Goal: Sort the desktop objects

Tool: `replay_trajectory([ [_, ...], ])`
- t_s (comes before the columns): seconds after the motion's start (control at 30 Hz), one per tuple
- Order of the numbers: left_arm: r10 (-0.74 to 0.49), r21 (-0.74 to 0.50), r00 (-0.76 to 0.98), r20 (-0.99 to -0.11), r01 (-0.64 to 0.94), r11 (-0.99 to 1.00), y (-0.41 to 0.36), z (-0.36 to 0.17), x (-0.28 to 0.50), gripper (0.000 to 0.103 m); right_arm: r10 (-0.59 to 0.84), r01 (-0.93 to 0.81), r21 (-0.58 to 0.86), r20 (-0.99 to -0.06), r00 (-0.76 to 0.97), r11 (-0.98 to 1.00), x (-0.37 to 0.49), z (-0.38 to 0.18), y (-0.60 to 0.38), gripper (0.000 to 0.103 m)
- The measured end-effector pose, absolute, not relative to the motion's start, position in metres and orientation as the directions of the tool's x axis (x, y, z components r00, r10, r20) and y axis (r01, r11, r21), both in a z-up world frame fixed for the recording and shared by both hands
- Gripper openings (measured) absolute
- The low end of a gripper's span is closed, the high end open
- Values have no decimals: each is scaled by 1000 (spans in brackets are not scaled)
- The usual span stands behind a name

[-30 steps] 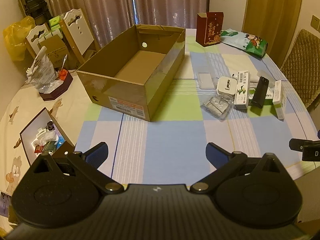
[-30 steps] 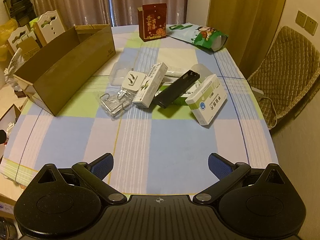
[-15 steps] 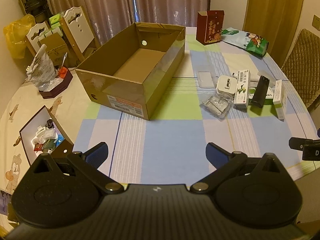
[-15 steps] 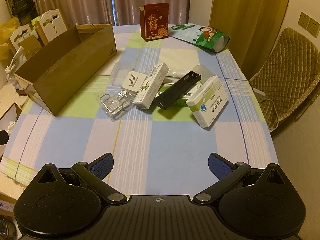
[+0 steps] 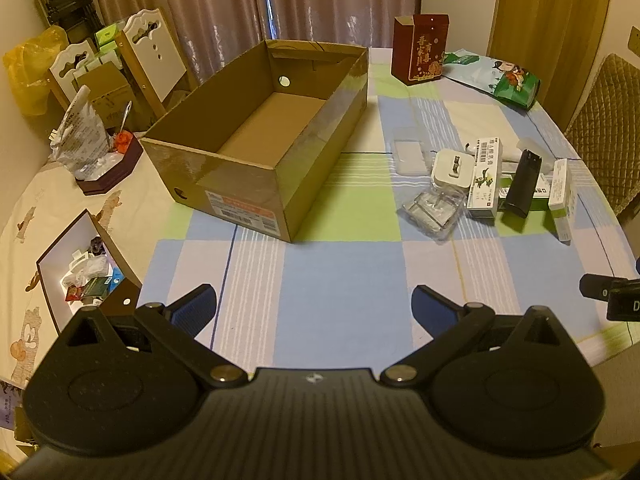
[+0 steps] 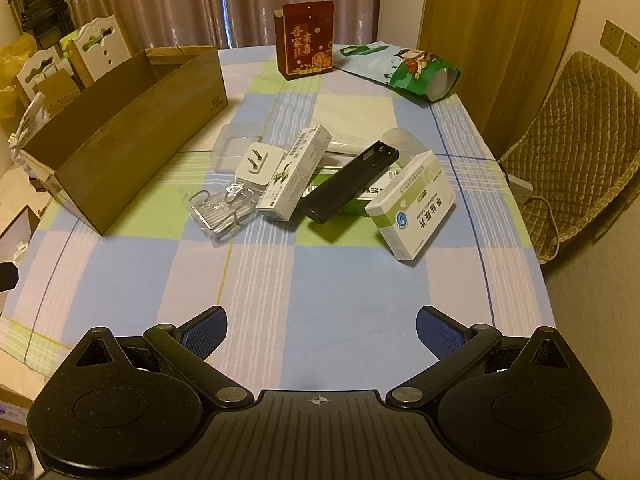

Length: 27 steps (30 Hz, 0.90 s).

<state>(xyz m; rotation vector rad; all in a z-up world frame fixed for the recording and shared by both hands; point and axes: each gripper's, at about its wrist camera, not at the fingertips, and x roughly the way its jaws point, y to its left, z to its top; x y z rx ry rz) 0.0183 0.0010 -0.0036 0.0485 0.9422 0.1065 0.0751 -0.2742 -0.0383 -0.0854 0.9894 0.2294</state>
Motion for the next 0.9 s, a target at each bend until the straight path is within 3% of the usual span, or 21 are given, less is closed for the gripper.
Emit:
replay_trajectory([
  [0.9, 37, 64, 558, -829, 29, 997, -48, -36, 96, 103, 195, -81, 179, -856, 479, 981, 153, -63, -368, 103],
])
